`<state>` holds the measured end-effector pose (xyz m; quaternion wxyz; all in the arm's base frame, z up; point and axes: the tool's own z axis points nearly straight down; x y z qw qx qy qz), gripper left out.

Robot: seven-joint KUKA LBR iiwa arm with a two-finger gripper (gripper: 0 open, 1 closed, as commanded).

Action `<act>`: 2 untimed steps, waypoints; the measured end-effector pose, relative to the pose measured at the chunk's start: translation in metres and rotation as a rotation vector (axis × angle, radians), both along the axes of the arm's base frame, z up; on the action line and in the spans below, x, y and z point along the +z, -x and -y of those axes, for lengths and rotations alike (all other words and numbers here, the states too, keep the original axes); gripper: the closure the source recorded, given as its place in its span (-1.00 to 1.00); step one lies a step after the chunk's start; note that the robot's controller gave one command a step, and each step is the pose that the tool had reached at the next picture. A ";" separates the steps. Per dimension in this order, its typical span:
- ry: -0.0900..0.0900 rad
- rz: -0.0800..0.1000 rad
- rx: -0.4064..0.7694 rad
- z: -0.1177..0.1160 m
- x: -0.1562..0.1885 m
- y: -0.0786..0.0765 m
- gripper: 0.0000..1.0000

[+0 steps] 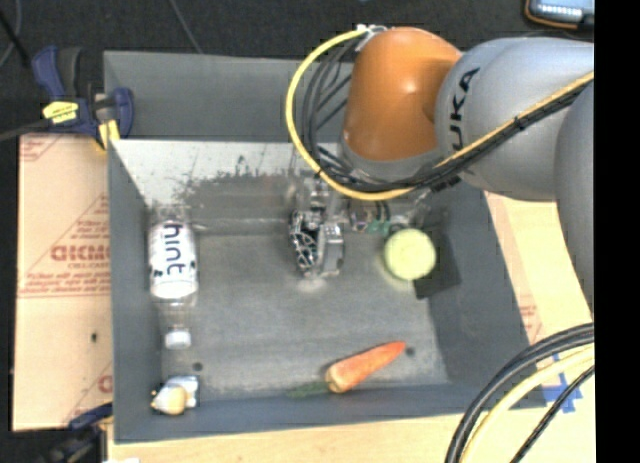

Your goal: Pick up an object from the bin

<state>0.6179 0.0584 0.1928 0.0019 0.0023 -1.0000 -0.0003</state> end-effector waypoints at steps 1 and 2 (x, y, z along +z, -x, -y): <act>-0.001 0.008 -0.001 0.000 0.005 -0.001 -1.00; 0.000 0.016 0.157 0.011 -0.017 -0.005 -1.00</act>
Offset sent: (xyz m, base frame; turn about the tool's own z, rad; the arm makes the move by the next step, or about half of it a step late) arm 0.0056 -0.0442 -0.0819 -0.4824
